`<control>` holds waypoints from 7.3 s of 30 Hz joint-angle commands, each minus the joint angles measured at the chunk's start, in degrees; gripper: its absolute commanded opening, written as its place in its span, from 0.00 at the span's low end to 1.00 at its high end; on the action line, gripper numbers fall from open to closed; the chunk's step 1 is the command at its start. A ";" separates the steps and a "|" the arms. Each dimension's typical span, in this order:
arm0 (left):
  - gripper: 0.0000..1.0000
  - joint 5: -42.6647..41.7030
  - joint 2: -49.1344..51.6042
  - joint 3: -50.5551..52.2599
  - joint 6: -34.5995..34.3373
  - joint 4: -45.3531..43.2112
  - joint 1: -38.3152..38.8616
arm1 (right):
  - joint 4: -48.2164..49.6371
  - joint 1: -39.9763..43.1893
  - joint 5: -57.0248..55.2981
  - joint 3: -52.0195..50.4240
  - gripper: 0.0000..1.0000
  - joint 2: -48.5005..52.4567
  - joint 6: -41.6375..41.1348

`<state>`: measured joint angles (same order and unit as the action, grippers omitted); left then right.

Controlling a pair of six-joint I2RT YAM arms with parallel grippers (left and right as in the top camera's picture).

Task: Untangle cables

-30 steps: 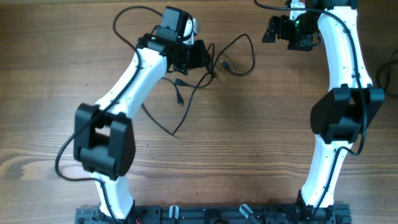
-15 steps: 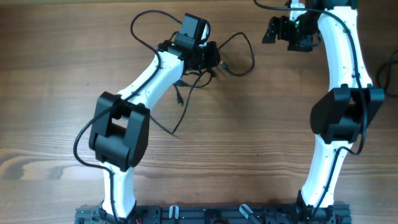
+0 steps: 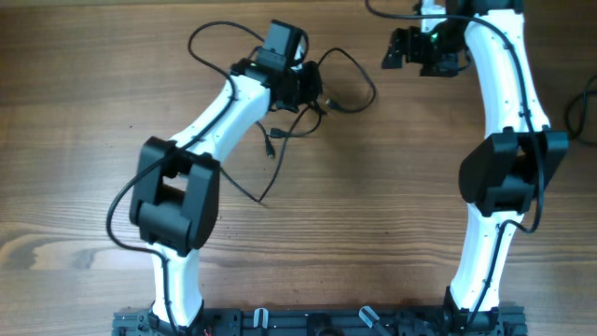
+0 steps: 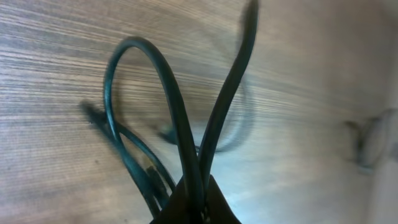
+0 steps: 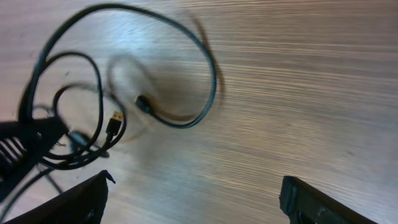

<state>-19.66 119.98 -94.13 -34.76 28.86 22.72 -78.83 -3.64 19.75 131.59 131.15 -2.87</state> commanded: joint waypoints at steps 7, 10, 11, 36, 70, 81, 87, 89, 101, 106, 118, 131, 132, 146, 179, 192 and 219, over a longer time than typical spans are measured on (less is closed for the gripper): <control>0.04 -39.82 -11.17 -0.61 -10.93 2.23 -14.84 | 0.85 -4.50 25.29 -0.04 0.89 0.66 13.68; 0.04 -45.46 -11.17 -0.61 -11.39 2.40 -18.51 | 1.68 -5.33 33.40 -0.04 0.83 0.66 14.88; 0.04 -46.62 -11.17 -0.61 -11.72 2.40 -19.50 | 2.14 -5.57 35.63 -0.04 0.80 0.63 14.84; 0.04 -51.34 -11.17 -0.61 -25.75 1.99 -21.29 | 13.90 -16.87 20.68 -0.04 0.43 -3.43 -14.03; 0.65 0.48 -11.13 -0.59 -2.60 21.31 -17.73 | 9.81 -16.92 3.21 -0.02 0.40 -7.48 -2.05; 0.56 24.39 -4.94 -0.59 -1.66 9.57 -12.98 | 8.28 -16.96 0.28 -0.04 0.43 -7.48 -2.05; 0.55 30.14 1.22 -0.59 1.86 -2.54 -12.96 | 7.58 -16.98 -0.52 -0.04 0.44 -7.48 -2.03; 0.55 29.31 2.91 -0.59 7.45 -7.26 -12.87 | 7.58 -16.98 -0.55 -0.04 0.45 -7.48 -2.01; 0.58 18.78 9.75 -0.59 25.59 -19.37 -12.81 | 7.58 -16.98 -0.94 -0.04 0.47 -7.48 -2.03; 0.55 18.64 10.54 -0.59 25.73 -19.41 -12.81 | 7.61 -16.96 -0.94 -0.04 0.47 -7.48 -2.03; 0.25 18.67 12.04 -0.59 25.75 -20.04 -12.87 | 7.61 -16.96 -0.96 -0.04 0.47 -7.48 -1.99; 0.14 18.64 14.10 -0.59 25.38 -18.12 -12.85 | 7.56 -16.96 -0.96 -0.04 0.47 -7.48 -1.68; 0.04 18.64 14.10 -0.59 25.38 -18.01 -12.85 | 7.56 -16.96 -1.01 -0.04 0.47 -7.48 -1.64; 0.04 9.62 -16.48 -0.61 19.06 1.20 -12.85 | 7.87 -16.98 -1.73 -0.04 0.47 -7.48 -2.27; 0.04 -9.77 -32.98 -0.61 -55.36 17.73 -20.06 | 8.92 -17.73 21.07 -0.04 0.72 -5.66 13.27; 0.04 -13.97 -32.98 -0.61 -64.57 13.57 -21.94 | 11.15 -18.69 21.05 -0.04 0.71 -1.90 12.76; 0.04 26.64 -32.76 -0.61 -65.05 26.51 -23.74 | 19.08 -24.04 7.23 -0.09 0.59 5.11 -17.59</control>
<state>4.27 87.53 -94.45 -99.74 55.35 -0.86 -60.71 -25.82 26.15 131.59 132.94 -21.43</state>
